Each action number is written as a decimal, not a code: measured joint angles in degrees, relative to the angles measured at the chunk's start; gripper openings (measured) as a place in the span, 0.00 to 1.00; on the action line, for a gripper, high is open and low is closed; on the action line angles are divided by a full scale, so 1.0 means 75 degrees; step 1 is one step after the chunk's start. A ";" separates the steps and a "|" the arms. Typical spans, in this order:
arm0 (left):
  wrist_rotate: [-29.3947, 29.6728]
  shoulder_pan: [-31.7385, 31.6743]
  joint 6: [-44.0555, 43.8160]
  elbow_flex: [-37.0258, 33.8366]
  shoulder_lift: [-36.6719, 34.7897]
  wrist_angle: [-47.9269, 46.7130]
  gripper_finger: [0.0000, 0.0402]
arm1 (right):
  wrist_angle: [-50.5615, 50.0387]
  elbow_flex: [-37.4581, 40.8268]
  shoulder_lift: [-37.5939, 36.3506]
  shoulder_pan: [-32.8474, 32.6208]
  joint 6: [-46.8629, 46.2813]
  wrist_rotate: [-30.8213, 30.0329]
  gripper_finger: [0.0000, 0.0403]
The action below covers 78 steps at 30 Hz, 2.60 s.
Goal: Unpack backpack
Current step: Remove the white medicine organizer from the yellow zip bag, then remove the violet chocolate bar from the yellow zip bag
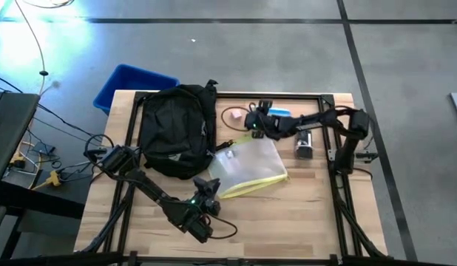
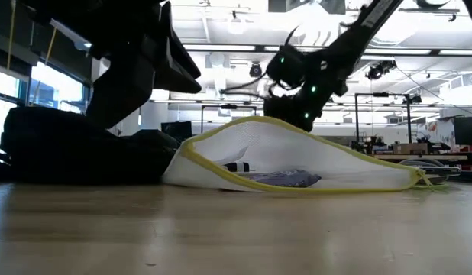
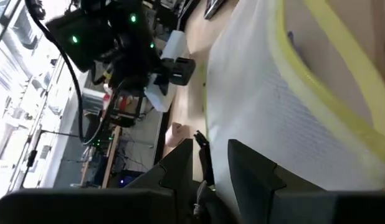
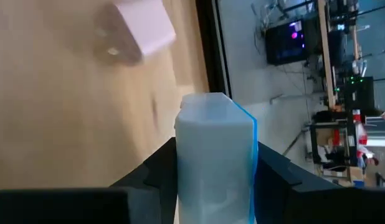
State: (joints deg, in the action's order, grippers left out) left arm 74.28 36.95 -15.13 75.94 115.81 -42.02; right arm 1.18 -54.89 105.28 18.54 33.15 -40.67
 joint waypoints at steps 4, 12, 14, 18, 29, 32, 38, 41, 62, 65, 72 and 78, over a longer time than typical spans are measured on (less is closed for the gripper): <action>-0.0045 -0.0085 0.0086 0.0000 0.0000 -0.0007 0.21 | -0.0087 -0.0069 0.0402 0.0487 0.0141 0.0021 0.31; -0.0210 -0.0085 -0.0074 0.0000 0.0000 0.0004 0.21 | 0.0012 -0.0079 0.0523 0.0829 -0.0058 -0.0550 0.62; -0.0233 -0.0082 -0.0132 0.0000 0.0000 0.0006 0.21 | -0.0203 -0.0079 0.0441 0.0741 -0.0427 -0.1272 0.76; -0.0233 -0.0077 -0.0155 0.0000 0.0000 0.0006 0.21 | -0.1192 -0.0079 0.0129 0.0025 -0.1372 -0.1847 0.91; -0.0230 -0.0044 -0.0303 0.0003 -0.0003 0.0049 0.21 | -0.3458 -0.0079 -0.1555 -0.4001 -0.4913 -0.1067 0.86; -0.0224 0.0009 -0.0562 0.0003 -0.0003 0.0058 0.21 | -0.2562 -0.0079 -0.1644 -0.5301 -0.5570 0.0349 0.83; -0.0224 0.0038 -0.0569 0.0003 -0.0003 0.0131 0.21 | 0.0009 -0.0085 -0.0913 -0.7068 -0.5606 0.2833 0.79; -0.0217 0.0001 -0.0542 0.0003 -0.0003 0.0199 0.21 | 0.0082 -0.0084 -0.0383 -0.7113 -0.5641 0.2707 0.76; -0.0480 0.0020 -0.0493 0.0003 -0.0003 0.0333 0.21 | -0.1164 -0.0071 0.0158 -0.3721 -0.5415 0.4265 0.61; -0.0501 0.0020 -0.0493 0.0003 -0.0003 0.0386 0.21 | -0.1148 -0.0087 0.0321 -0.3726 -0.5508 0.4203 0.58; -0.0504 0.0020 -0.0499 0.0003 -0.0003 0.0394 0.21 | -0.1139 -0.0116 0.0500 -0.3993 -0.5717 0.4201 0.31; -0.0504 0.0020 -0.0502 0.0003 -0.0003 0.0393 0.21 | -0.1849 -0.0045 -0.0292 -0.4405 -0.6088 0.4373 0.04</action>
State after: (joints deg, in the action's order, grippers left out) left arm 70.50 37.10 -18.90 75.96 115.79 -39.07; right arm -12.69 -55.22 103.09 -14.50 -12.51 -7.88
